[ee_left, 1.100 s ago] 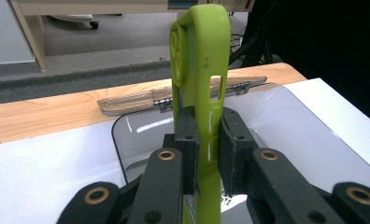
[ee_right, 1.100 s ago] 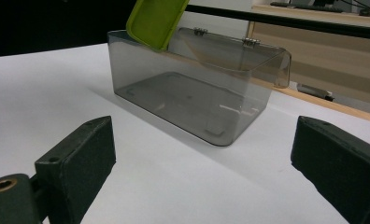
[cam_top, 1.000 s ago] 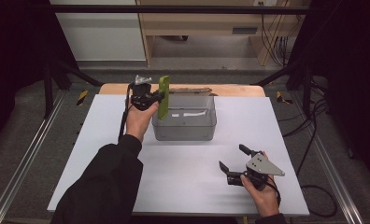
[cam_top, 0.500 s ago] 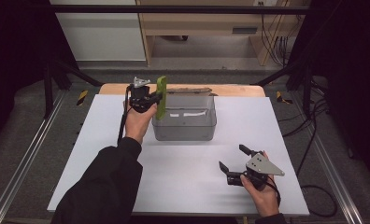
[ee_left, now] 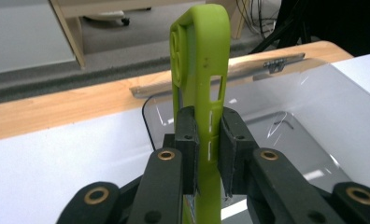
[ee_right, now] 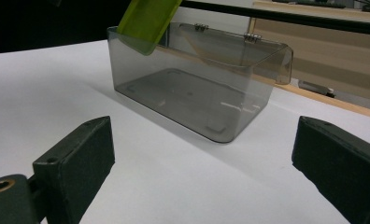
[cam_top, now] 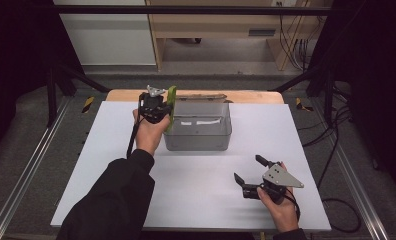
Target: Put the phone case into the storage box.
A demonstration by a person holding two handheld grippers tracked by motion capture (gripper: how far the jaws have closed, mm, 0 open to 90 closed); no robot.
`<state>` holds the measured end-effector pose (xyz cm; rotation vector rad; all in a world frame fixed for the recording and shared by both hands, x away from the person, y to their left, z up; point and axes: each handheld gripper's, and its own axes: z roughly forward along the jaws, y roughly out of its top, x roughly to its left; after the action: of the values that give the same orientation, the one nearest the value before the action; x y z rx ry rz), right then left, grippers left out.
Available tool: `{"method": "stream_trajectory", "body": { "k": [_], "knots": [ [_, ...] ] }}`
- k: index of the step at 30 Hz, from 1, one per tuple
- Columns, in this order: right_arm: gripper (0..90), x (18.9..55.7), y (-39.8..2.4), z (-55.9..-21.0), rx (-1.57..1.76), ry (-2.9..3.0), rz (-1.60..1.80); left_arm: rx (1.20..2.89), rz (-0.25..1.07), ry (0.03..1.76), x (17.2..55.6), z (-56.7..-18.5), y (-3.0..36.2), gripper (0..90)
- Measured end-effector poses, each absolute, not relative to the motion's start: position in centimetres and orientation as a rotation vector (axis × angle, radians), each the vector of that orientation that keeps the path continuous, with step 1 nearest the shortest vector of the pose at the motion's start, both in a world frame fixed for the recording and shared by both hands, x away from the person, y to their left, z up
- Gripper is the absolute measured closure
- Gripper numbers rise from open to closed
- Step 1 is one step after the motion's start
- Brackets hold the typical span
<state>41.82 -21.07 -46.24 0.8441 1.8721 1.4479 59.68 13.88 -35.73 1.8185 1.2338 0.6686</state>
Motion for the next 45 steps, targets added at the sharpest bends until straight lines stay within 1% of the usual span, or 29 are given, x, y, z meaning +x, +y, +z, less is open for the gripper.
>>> {"method": "stream_trajectory", "body": {
  "k": [12,31,37,45],
  "knots": [
    [5.5,41.8,-21.0,-46.3,0.845,1.882,1.436,1.794,0.589,1.287,59.7,-37.0,14.6,79.3],
    [5.4,41.8,-20.9,-46.4,0.850,1.890,1.421,1.807,0.507,1.304,59.9,-37.9,14.9,79.2],
    [5.4,41.8,-20.9,-46.4,0.848,1.891,1.419,1.797,0.459,1.301,59.9,-38.2,14.6,79.2],
    [5.4,41.9,-21.0,-46.4,0.849,1.890,1.415,1.826,0.454,1.315,60.0,-38.5,14.4,79.2]
  ]
}}
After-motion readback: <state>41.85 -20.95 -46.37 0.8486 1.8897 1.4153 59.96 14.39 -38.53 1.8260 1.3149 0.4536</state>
